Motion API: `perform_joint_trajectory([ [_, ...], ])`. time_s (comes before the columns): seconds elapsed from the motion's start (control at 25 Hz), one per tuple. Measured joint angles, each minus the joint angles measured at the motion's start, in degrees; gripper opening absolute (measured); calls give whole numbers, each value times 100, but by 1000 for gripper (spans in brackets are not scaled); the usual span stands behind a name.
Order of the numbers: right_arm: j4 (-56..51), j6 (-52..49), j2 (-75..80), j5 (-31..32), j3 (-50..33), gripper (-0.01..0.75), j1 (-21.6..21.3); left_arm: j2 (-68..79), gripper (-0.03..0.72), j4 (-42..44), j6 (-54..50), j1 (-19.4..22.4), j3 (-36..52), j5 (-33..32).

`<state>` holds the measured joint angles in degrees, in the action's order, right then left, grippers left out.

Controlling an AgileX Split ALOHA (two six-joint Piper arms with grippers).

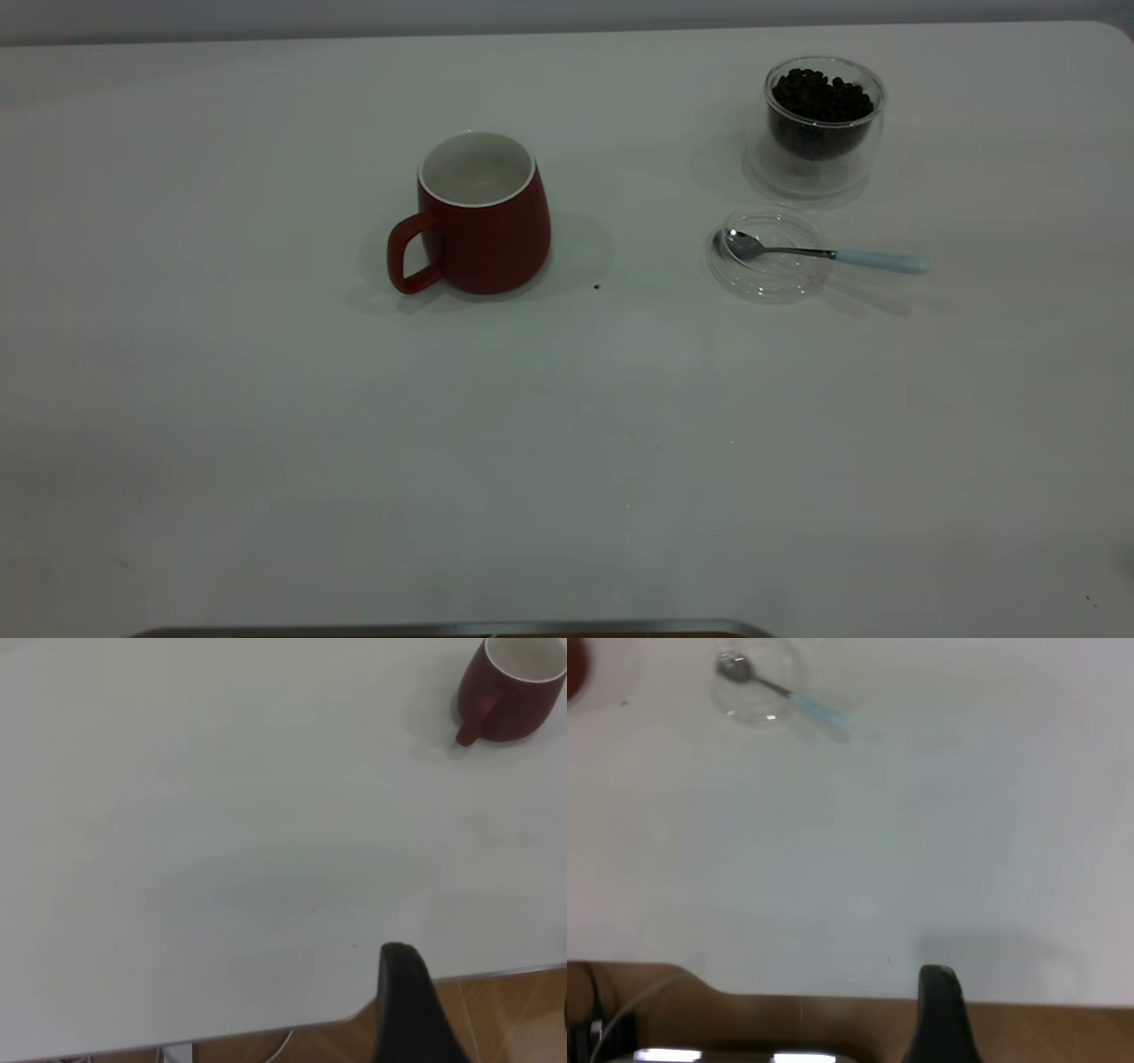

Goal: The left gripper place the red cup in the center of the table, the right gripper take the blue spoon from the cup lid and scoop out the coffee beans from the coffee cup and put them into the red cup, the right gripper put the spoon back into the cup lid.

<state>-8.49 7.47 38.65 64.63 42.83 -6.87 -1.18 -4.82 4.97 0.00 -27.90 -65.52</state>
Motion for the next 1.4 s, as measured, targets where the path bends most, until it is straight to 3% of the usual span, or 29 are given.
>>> perform_joint_trajectory([
  [0.32, 508, -539, -2166, 54, -1532, 585, 12, 0, 471, 0, 0, 0, 0, 0],
  [0.6, 721, -535, -2893, -17, -1600, 586, 628, 0, 471, 0, 0, 0, 0, 0],
  [1.4, 758, -535, -3955, -6, -1600, 586, 734, 0, 471, 0, -6, 0, 0, 0],
])
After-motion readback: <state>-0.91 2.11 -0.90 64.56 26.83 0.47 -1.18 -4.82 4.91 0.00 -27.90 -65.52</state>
